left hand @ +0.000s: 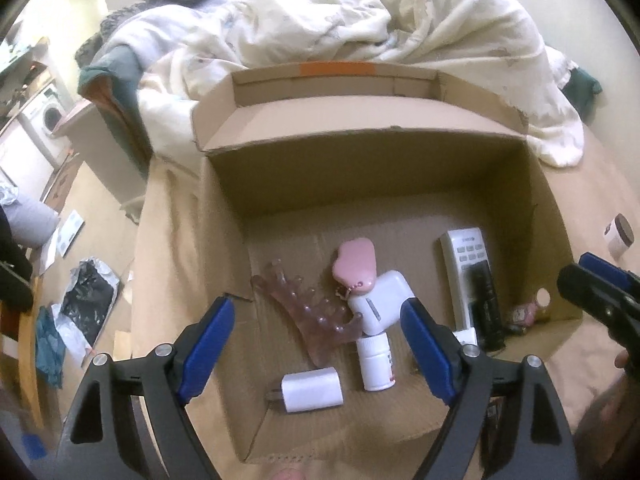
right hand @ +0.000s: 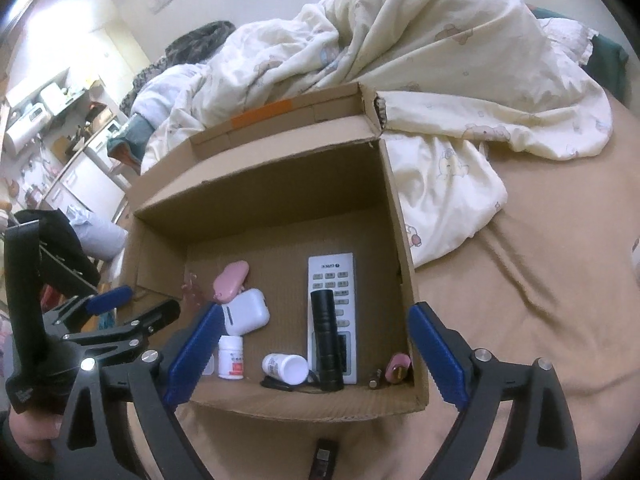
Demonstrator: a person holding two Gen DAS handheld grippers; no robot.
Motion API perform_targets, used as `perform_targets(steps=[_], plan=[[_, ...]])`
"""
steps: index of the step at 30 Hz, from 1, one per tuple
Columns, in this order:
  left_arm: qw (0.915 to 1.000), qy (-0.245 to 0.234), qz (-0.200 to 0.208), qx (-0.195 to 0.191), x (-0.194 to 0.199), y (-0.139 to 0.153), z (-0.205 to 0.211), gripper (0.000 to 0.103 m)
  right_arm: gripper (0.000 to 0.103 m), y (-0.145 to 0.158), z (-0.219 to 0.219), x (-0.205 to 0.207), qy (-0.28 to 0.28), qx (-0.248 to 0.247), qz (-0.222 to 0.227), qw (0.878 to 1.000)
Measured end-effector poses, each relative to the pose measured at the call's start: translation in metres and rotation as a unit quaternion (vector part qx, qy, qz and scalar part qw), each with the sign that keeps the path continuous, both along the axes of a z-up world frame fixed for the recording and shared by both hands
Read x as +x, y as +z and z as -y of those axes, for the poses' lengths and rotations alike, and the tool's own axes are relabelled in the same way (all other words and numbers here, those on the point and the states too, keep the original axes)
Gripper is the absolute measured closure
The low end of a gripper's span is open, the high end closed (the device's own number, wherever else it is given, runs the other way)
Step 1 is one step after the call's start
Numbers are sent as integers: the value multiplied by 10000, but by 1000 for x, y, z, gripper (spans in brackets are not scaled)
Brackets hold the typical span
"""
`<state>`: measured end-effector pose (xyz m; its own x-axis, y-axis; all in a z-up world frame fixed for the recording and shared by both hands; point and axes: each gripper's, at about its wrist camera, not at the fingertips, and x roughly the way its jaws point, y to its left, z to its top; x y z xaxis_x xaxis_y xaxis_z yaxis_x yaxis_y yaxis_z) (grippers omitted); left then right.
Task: Organize rigid objects
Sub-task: 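Open the left tool to drop the pink case while the right tool releases the battery, then grasp the black QR-labelled device on the bedspread with the right tool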
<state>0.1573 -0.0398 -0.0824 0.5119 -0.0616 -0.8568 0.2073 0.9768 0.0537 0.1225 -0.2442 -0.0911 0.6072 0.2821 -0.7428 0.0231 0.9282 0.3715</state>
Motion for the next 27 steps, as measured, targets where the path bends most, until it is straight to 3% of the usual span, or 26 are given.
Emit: perform_targets(steps=[10, 19, 23, 27], plan=[[9998, 73, 93, -174, -34, 17, -9, 19, 0, 5, 5, -18, -68, 156, 7, 9999], [9990, 264, -249, -258, -55, 6, -23, 19, 0, 2, 8, -53, -415, 322, -376, 9979], [9979, 407, -371, -331, -57, 1, -31, 19, 0, -16, 10, -65, -570, 320, -933, 9935], [9962, 623, -446, -413, -53, -2, -38, 19, 0, -48, 14, -70, -639, 679, -1652, 9819]])
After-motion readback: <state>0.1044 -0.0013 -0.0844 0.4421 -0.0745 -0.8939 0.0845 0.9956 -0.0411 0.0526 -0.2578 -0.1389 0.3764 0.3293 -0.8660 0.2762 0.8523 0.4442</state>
